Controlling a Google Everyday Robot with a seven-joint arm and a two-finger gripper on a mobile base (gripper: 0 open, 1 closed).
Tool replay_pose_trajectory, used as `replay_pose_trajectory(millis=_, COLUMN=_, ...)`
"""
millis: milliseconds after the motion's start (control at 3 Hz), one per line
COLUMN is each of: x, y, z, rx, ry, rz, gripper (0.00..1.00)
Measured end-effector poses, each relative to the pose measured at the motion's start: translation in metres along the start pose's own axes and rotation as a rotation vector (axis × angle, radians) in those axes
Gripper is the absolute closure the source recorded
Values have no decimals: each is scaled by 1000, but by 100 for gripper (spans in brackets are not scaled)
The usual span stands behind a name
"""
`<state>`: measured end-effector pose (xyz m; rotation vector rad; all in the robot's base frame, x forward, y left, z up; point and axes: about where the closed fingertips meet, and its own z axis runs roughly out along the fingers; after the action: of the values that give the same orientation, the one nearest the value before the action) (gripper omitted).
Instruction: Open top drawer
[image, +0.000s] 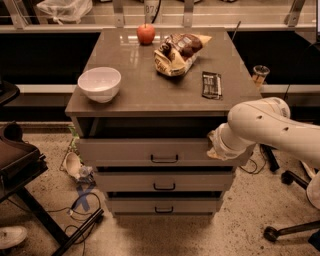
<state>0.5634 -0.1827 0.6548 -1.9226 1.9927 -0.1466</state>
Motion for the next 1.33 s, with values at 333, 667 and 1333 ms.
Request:
replay_pose_trajectory(millis=333, x=0, y=0, z=0, rx=0, ry=0, rz=0, gripper=100)
replay_pose_trajectory(millis=667, x=0, y=0, z=0, rx=0, ry=0, rz=0, gripper=82)
replay_pose_trajectory(millis=1333, x=-1, y=-1, z=-3, rx=0, ry=0, rz=0, gripper=28)
